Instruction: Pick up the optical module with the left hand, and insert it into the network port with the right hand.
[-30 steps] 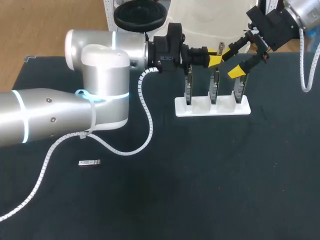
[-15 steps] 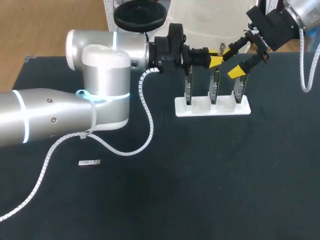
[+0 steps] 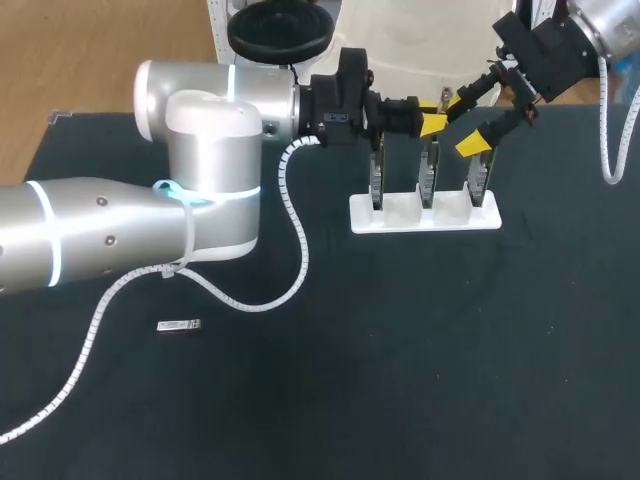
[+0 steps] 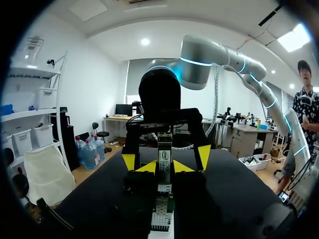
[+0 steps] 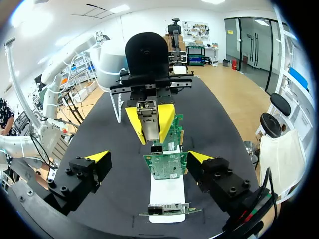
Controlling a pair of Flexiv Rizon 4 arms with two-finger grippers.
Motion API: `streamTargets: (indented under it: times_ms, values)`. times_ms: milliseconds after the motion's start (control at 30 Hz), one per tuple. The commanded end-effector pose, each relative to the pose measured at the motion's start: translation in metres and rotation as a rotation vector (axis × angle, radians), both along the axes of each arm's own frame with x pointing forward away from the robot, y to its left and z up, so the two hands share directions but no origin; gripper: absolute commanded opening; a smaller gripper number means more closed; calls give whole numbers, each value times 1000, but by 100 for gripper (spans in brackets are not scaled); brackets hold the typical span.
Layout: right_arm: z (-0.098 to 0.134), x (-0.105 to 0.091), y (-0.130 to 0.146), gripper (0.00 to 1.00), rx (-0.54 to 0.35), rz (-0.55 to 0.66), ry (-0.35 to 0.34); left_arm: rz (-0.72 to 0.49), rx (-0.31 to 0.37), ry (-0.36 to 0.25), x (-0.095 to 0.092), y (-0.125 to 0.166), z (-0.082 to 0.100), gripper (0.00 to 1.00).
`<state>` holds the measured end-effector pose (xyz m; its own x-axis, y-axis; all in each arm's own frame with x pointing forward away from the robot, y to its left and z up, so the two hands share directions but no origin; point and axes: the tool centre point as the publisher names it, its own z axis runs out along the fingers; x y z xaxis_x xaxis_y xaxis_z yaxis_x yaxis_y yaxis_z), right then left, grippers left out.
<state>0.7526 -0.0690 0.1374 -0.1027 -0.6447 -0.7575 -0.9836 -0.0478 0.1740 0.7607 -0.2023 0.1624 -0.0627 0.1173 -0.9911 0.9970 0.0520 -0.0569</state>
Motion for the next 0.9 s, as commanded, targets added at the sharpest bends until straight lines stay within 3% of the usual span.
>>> streamTargets:
  times_ms: [33,600,900]
  values:
    - [0,0,0,100,-1,0,0,-5,0,1,2,-1,-1,0]
    - [0,0,0,100,-1,0,0,-14,-6,9,2,-1,-1,0]
    - [15,6,-1,100,-3,-12,-62,-14,-6,9,2,-1,-1,0]
